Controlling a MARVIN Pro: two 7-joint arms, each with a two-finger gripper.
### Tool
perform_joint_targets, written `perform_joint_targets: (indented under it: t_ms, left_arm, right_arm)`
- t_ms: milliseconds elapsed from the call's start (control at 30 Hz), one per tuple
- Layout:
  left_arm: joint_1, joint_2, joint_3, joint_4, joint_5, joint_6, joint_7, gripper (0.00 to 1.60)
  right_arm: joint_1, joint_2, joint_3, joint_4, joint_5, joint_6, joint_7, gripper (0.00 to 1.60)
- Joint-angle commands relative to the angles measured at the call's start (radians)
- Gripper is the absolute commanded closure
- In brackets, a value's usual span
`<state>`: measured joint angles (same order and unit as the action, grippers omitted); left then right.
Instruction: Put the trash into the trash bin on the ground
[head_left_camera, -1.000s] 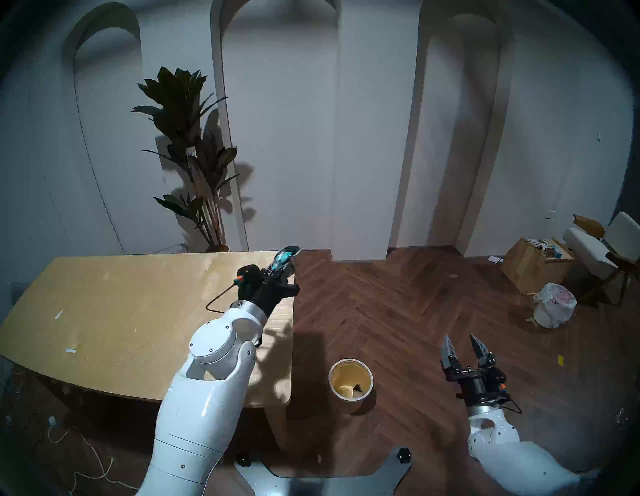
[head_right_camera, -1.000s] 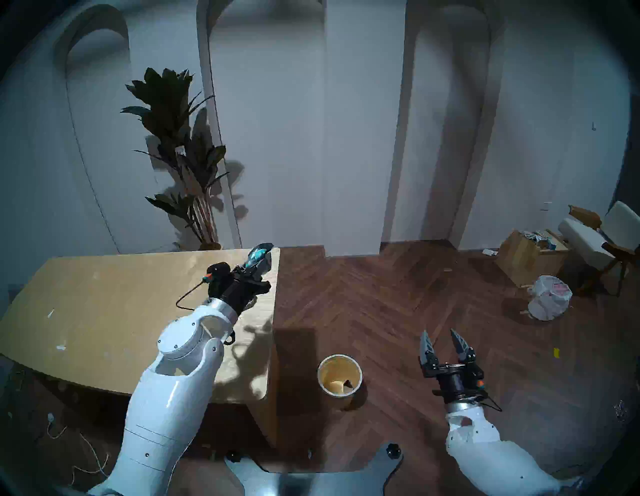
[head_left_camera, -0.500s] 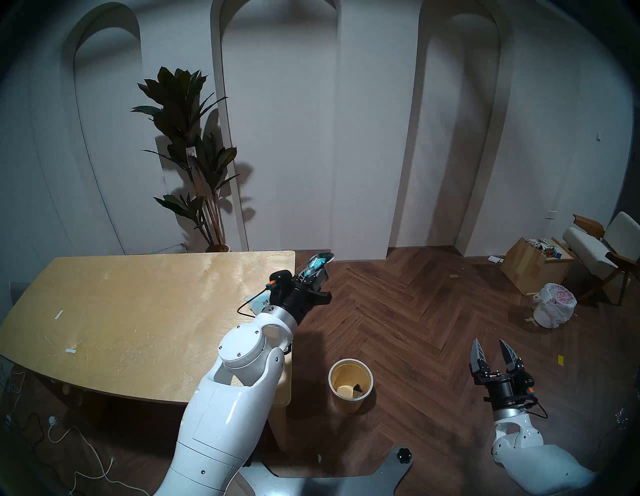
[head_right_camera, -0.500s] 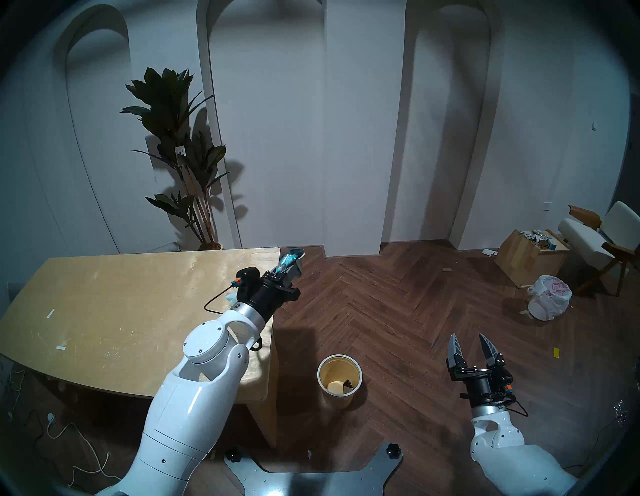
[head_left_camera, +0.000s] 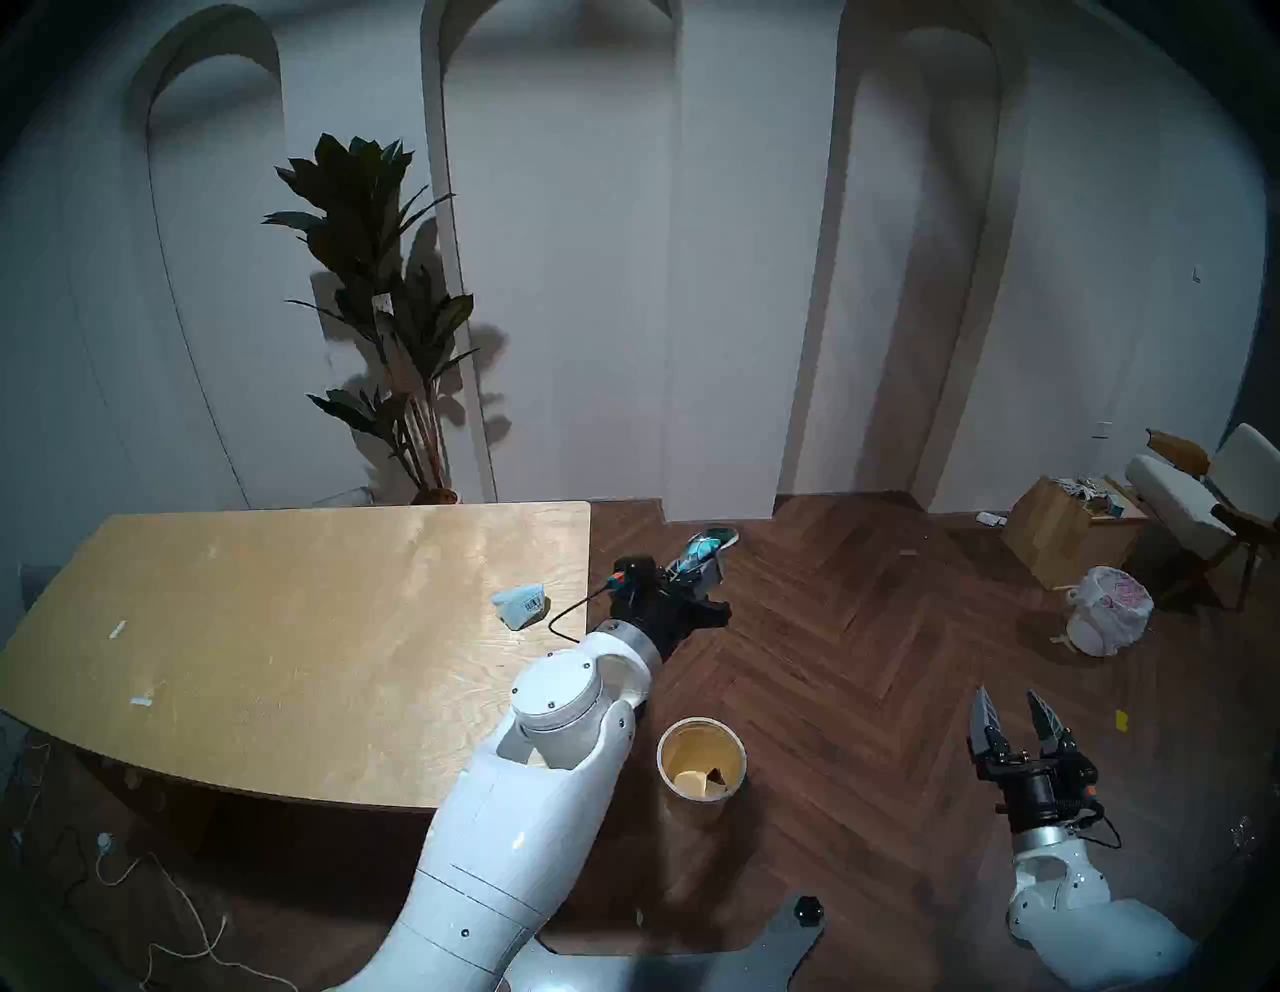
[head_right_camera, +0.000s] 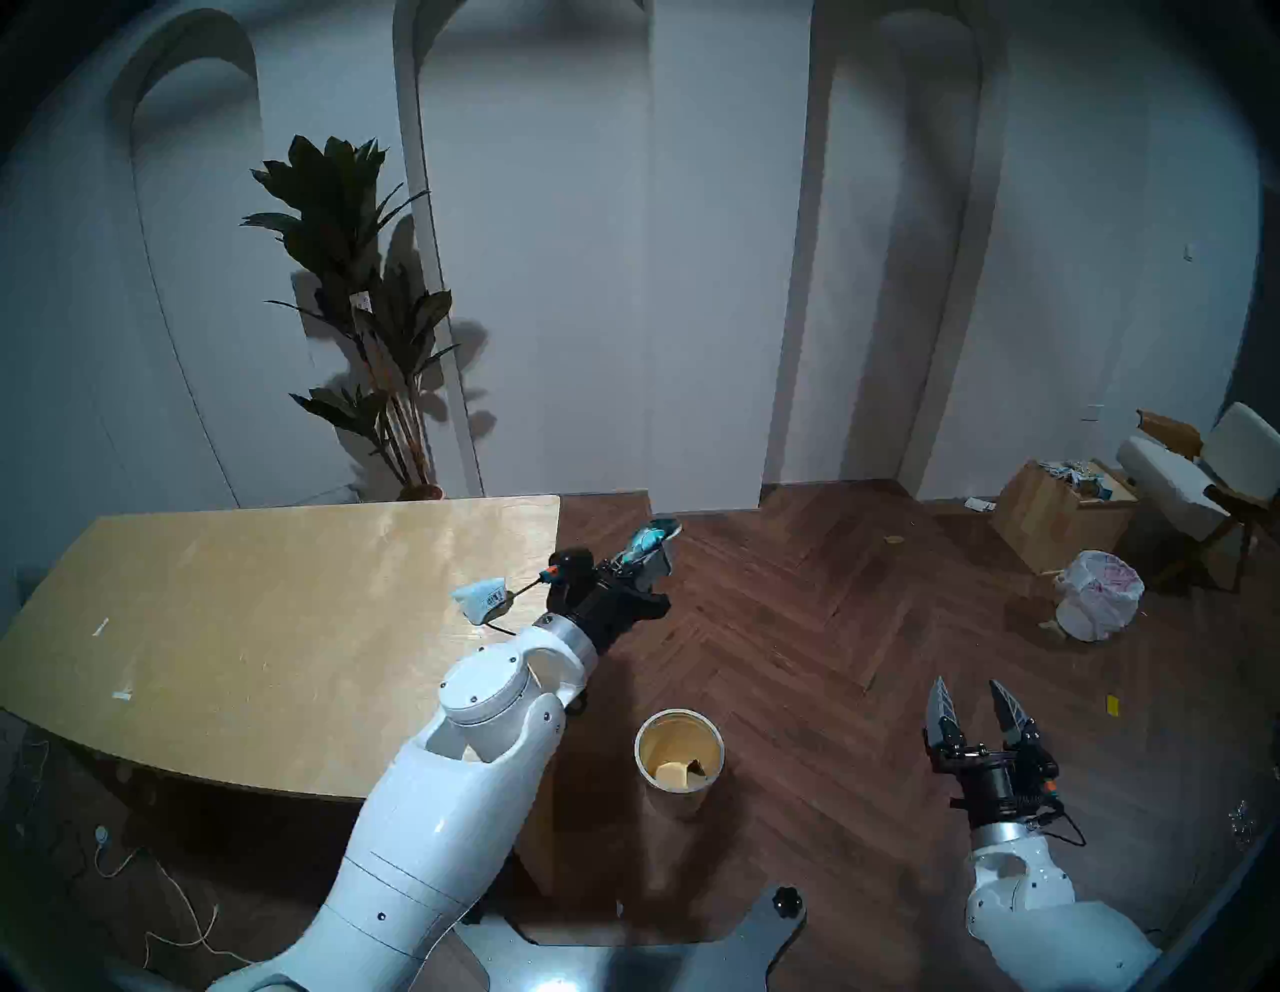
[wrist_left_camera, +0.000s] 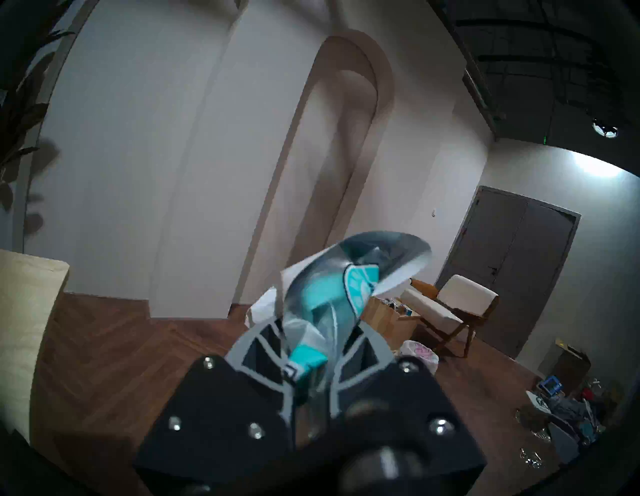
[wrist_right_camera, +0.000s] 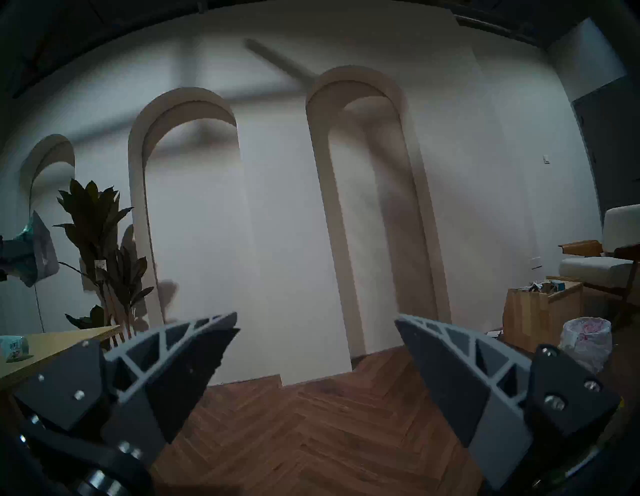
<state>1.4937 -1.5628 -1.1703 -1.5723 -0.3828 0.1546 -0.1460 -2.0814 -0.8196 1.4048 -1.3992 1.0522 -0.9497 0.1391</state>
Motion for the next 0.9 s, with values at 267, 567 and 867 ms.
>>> perform_joint_targets:
  t_ms: [267, 567, 867]
  left_arm:
    - [-0.154, -0.08, 0.017, 0.119, 0.022, 0.024, 0.06, 1.6]
    - [-0.22, -0.106, 0.01, 0.214, 0.038, 0.038, 0.103, 1.6]
    - [-0.269, -0.132, 0.005, 0.292, 0.049, 0.041, 0.136, 1.6]
  right_arm:
    - [-0.127, 0.047, 0.053, -0.128, 0.036, -0.01, -0.027, 0.0]
    - [-0.204, 0.067, 0.085, -0.211, 0.062, -0.01, -0.052, 0.0]
    - [-0.279, 0.083, 0.117, -0.29, 0.085, -0.009, -0.076, 0.0]
